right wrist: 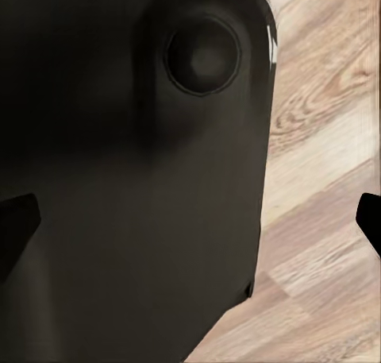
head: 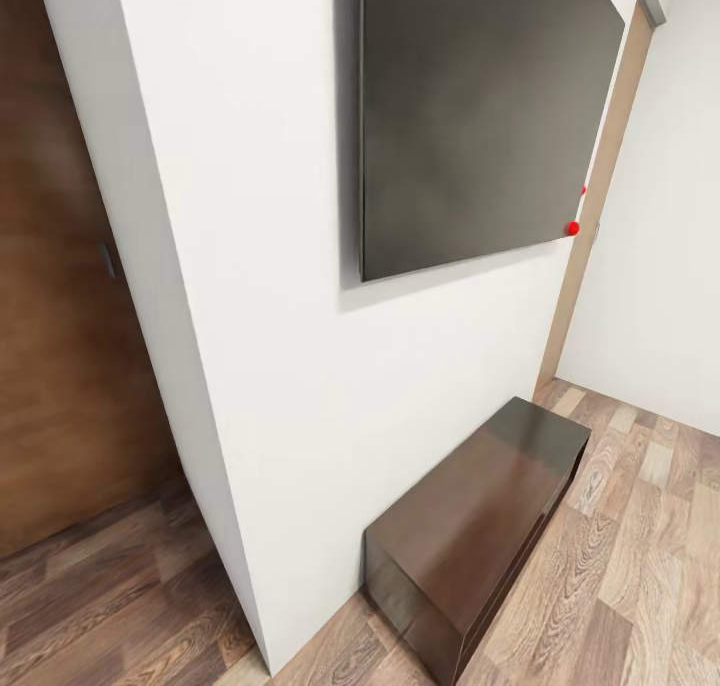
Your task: In the bedroom, move the book from the bed onto either nightstand, and place the two sandals side by side next to the bed.
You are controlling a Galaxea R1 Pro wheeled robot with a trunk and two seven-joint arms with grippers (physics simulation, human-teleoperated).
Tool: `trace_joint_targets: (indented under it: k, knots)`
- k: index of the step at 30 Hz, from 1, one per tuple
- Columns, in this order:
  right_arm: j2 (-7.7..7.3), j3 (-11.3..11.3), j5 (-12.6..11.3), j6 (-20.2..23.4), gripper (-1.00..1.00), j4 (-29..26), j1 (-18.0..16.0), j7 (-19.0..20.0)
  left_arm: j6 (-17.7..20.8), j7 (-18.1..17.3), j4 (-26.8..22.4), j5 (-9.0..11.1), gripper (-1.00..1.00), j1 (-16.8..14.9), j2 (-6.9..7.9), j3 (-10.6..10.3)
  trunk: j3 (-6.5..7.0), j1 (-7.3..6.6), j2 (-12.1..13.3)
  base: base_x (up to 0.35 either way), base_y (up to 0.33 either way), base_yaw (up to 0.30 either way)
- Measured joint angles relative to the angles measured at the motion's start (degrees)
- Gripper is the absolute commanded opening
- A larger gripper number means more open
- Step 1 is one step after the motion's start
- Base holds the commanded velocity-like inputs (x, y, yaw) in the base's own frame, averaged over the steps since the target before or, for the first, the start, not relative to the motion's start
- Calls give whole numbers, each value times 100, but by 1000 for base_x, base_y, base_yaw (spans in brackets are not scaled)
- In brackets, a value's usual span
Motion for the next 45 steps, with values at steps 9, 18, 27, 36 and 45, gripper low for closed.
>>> trace_joint_targets:
  k: [9, 18, 27, 36, 45]
  knots:
    - [-2, -15, -28, -269, 100, -231, 0, -6, -262, 7, -300, 22, 100, 2, 40, 23, 0, 0, 0, 0, 0, 1]
    - [-9, -18, -32, -1805, 100, -231, 0, -6, -2019, 12, -831, 30, 100, 3, 42, 33, 0, 0, 0, 0, 0, 212]
    - [-9, -19, -35, -1808, 100, -224, 0, -6, -2033, 8, -831, 30, 100, 3, 42, 33, 0, 0, 0, 0, 0, 291]
    - [-8, -20, -35, -1808, 100, -225, 0, -6, -2034, 8, -831, 30, 100, 3, 42, 33, 0, 0, 0, 0, 0, 293]
    - [-5, -25, -37, -1808, 100, -229, 0, -6, -2034, 8, -831, 30, 100, 3, 42, 33, 0, 0, 0, 0, 0, 293]
